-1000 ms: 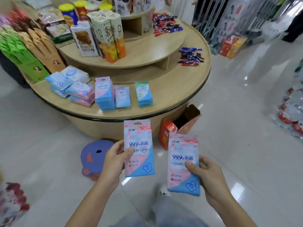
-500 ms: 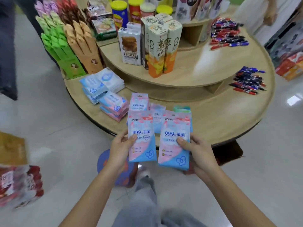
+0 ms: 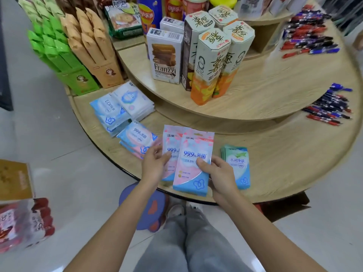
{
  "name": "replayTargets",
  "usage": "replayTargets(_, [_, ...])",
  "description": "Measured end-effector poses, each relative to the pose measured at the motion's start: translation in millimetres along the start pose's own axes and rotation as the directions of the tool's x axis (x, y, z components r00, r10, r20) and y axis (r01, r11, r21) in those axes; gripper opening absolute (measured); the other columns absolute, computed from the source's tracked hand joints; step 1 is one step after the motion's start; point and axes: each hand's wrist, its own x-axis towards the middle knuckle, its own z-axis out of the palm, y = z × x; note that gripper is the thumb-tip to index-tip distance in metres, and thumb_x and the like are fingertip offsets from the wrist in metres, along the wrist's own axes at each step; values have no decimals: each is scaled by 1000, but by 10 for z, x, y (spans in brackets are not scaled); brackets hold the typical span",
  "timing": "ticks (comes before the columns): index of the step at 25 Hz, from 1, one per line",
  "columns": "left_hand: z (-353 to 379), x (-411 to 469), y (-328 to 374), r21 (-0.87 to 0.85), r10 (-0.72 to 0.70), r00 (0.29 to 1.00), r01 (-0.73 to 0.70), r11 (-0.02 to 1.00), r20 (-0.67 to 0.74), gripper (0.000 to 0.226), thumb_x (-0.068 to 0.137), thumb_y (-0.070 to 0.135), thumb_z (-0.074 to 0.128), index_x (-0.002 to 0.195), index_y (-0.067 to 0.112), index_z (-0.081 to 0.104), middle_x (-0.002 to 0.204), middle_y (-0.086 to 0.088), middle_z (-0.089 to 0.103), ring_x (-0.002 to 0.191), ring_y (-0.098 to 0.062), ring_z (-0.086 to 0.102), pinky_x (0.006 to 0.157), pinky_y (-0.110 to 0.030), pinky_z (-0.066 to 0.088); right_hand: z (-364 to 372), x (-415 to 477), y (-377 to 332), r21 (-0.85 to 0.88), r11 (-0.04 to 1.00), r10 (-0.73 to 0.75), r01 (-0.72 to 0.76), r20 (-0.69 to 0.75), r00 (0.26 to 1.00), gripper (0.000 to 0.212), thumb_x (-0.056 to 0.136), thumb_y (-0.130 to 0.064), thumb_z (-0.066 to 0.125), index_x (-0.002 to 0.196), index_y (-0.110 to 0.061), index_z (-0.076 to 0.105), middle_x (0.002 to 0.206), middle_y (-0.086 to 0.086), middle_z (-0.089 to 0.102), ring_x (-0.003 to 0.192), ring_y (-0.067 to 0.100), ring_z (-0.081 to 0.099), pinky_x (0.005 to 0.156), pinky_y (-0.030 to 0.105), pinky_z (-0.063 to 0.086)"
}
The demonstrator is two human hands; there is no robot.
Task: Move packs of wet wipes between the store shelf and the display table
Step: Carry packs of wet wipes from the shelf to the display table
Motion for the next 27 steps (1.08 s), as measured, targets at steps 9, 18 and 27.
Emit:
replayTargets(9, [-52, 158, -86, 364, 154, 984, -111, 925, -92, 18, 86, 19, 65, 102, 15, 70, 99, -3, 72, 86, -17, 65, 85, -34, 52, 241, 319, -15, -16, 1000, -20, 20, 12, 1000, 15, 83, 1, 65, 98, 0, 61, 84, 9, 68, 61, 11, 68, 51, 20, 52])
replayTargets(18, [-159, 7, 2, -71, -2, 1000, 2, 998, -7, 14, 90, 17, 62, 101, 17, 70, 101, -1, 72, 87, -10, 67, 84, -32, 55, 508, 579, 371, -551, 807, -334, 212, -129, 934, 19, 73, -30, 76, 85, -21, 64, 87, 3, 66, 81, 19, 62, 80, 37, 52])
replayTargets(27, [-153, 20, -48, -14, 23, 999, -23, 1000, -46, 22, 88, 13, 64, 109, 15, 69, 88, 8, 71, 74, 3, 65, 74, -17, 53, 500, 656, 419, -590, 777, -309, 219, -54, 950, 27, 77, -34, 71, 97, -19, 64, 92, 4, 67, 88, 24, 61, 83, 42, 51])
